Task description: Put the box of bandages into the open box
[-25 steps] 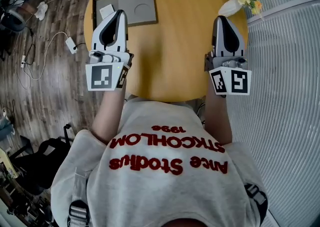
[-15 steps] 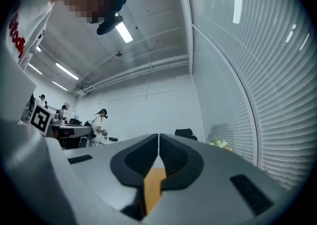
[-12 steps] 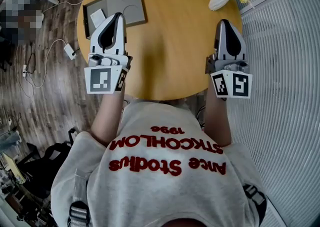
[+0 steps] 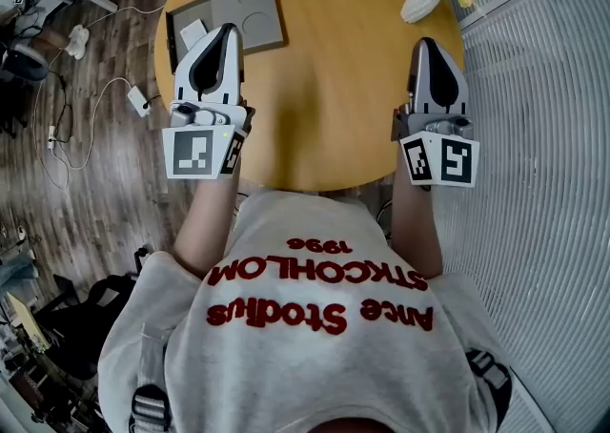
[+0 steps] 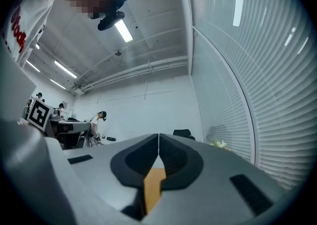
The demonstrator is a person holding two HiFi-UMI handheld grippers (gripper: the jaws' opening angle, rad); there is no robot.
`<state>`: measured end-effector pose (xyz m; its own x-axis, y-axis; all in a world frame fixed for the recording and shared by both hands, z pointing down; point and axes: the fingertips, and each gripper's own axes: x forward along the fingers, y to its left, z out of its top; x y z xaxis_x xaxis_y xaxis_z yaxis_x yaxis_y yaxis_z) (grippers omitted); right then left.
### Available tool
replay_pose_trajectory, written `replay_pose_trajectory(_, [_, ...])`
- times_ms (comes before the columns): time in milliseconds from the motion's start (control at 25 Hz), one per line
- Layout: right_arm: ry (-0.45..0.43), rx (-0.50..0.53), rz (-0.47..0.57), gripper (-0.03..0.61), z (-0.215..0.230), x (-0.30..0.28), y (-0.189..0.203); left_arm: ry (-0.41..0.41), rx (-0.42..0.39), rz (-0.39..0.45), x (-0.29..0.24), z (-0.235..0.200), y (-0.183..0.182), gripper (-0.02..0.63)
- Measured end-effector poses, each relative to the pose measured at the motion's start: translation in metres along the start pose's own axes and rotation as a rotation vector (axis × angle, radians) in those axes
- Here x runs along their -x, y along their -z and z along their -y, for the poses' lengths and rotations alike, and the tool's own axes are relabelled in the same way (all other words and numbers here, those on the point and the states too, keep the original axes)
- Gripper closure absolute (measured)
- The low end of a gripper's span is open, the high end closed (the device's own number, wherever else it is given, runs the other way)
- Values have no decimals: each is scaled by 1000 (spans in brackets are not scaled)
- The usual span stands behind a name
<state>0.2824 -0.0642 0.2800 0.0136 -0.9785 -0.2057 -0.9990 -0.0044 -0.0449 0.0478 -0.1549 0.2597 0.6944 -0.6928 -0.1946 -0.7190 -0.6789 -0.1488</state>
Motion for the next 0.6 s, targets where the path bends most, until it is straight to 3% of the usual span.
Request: replay_pose_trajectory(600, [4,17,-27,572,-7,6,-6,35,20,-10,5,8,4,607])
